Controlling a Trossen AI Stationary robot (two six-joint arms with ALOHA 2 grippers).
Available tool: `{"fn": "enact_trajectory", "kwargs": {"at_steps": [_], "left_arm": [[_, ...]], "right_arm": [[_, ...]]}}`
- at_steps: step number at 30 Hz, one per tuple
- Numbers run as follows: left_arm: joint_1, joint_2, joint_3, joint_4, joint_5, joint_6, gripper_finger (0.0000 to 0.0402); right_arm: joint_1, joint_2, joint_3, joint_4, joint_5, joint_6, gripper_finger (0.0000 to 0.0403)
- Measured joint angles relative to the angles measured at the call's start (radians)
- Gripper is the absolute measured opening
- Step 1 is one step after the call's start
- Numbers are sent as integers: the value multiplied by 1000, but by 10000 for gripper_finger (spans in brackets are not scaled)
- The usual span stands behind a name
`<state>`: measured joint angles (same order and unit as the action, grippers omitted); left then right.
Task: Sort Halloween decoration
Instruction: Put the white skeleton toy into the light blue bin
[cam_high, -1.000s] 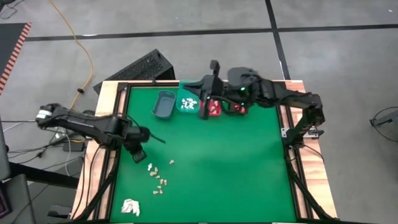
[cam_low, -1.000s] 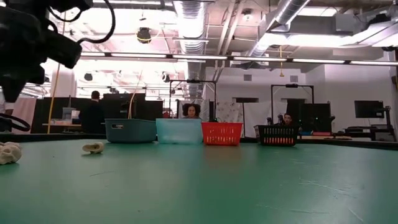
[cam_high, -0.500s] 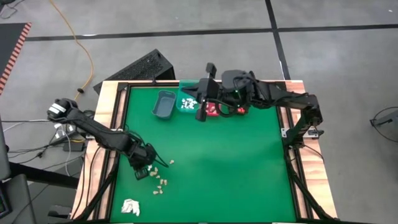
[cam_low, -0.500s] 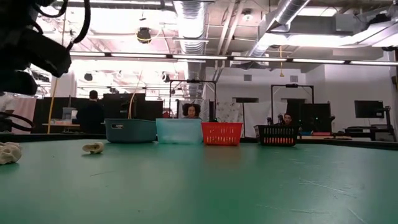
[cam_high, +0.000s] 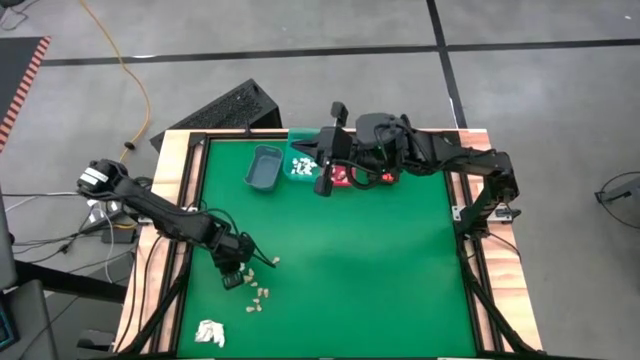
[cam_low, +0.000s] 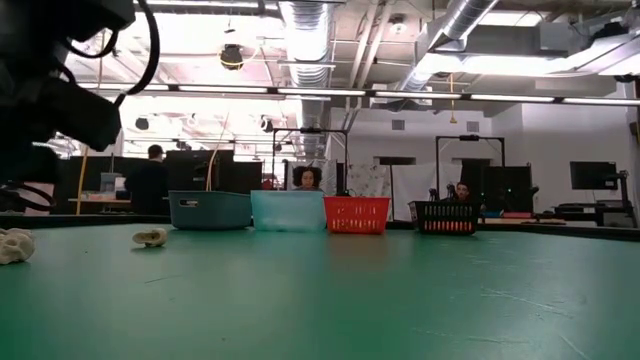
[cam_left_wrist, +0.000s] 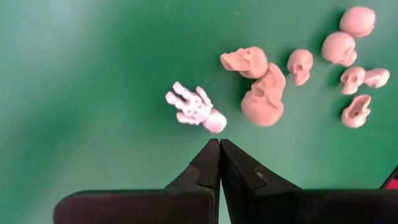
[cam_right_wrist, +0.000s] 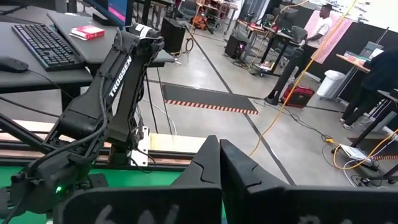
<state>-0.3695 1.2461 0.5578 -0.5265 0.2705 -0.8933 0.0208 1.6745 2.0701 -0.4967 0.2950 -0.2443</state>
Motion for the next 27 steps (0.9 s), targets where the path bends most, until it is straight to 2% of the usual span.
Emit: {"fn": "enact_trajectory", "kwargs": {"at_steps": [6, 10, 15, 18, 22, 24, 25, 27], "left_arm": [[0, 0, -50, 113, -8, -31, 0], [29, 0, -53, 160, -94, 49, 0], [136, -1, -53, 291, -274, 177, 0], [226, 0, -53, 468, -353, 311, 0], [330, -13, -29, 606, -312, 389, 0], [350, -41, 19, 587, -283, 412, 0], [354, -57, 52, 528, -275, 414, 0], [353, -87, 114, 292, -271, 438, 0]], "right_arm": [[0, 0, 0, -5, 0, 0, 15], [0, 0, 0, -4, 0, 0, 15], [6, 0, 0, -5, -5, 0, 15], [14, 0, 0, -7, -6, 0, 15], [27, 0, 0, -8, -6, 0, 15], [34, 0, 0, -10, -5, 0, 15], [38, 0, 1, -16, -5, 0, 15], [46, 0, 1, -34, -5, 0, 15]]}}
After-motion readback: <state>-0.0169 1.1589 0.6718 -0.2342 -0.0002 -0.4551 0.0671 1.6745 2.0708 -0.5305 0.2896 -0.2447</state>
